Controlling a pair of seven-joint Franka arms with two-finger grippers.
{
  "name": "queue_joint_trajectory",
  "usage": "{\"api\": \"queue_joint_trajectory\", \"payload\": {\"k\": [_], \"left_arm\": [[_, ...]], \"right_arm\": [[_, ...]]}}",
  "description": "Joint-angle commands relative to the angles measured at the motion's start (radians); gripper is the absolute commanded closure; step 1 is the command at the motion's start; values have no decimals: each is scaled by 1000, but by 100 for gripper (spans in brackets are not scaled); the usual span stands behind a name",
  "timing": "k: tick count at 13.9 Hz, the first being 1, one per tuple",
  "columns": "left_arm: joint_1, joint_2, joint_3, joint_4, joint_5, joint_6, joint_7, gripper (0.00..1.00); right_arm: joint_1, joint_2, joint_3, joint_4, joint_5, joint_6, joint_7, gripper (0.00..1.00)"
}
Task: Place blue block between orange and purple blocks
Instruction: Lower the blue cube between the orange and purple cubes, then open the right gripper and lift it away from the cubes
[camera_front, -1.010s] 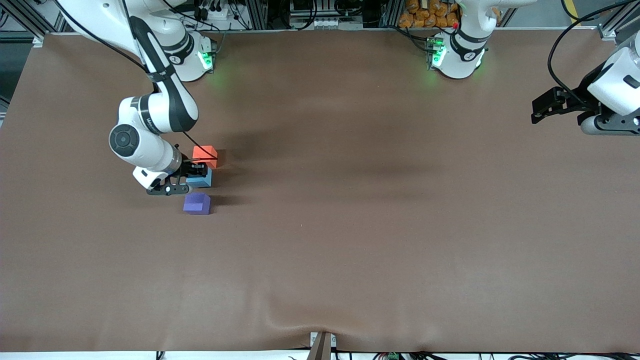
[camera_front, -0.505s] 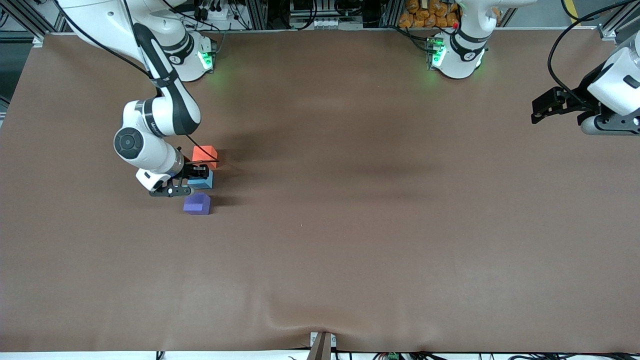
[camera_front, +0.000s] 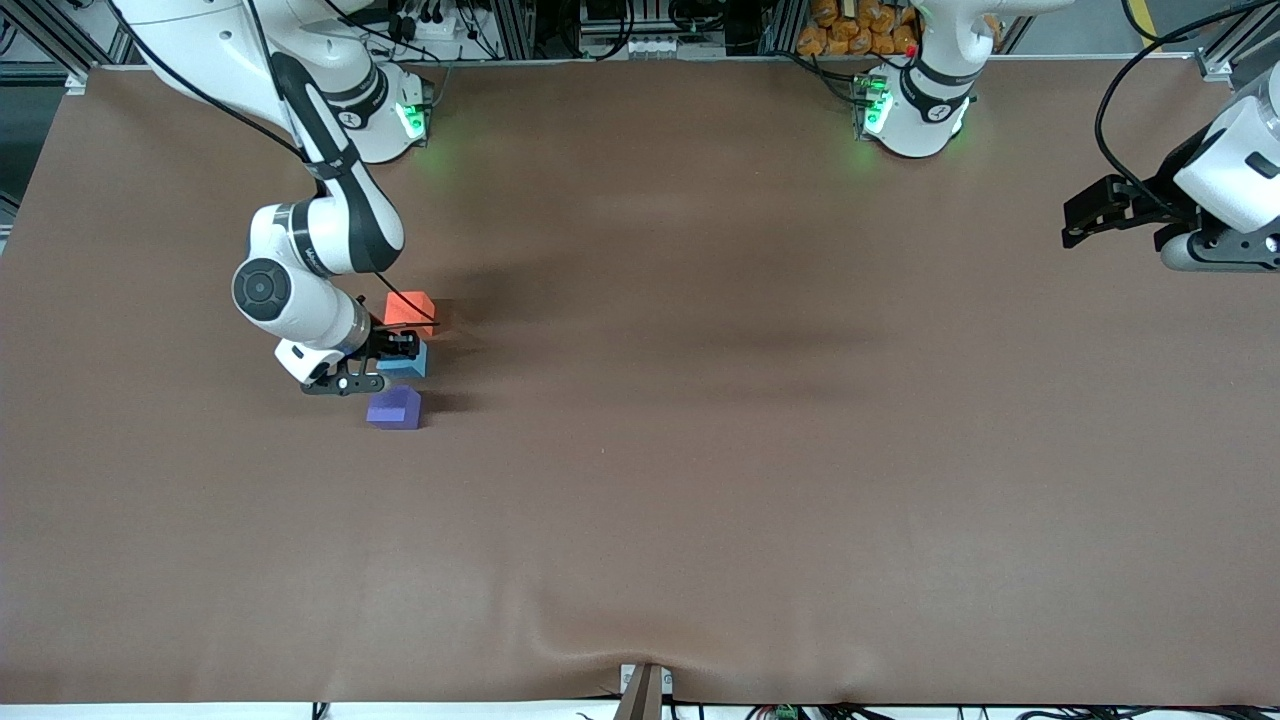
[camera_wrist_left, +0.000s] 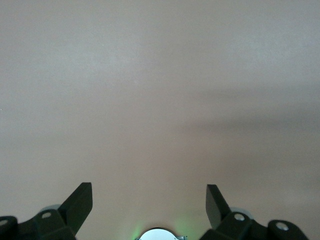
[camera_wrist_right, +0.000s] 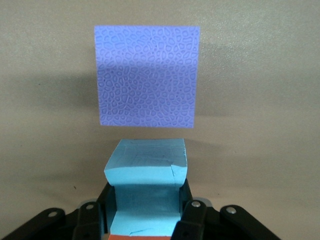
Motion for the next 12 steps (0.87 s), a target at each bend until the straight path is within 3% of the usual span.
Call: {"api": "queue_joint_trajectory", "payload": {"k": [1,4,6,10,12], "left_arm": [[9,4,-7,8,5,5,4,0],[10,5,-7,8,5,5,4,0],[7,5,-7,6,5,5,4,0],[7,7,-7,6,3,5,4,0],[7,5,-7,6,3,5,4,0]], "right_arm": [[-24,21,18,-6,18,39,-27,0],[-23,18,18,20,17,1,-26,0],[-26,1,18,74,17,-100,-26,0],[-92,-9,17,378,18,-542,-26,0],[-104,-15,14,475,18,-613,-24,0]]}}
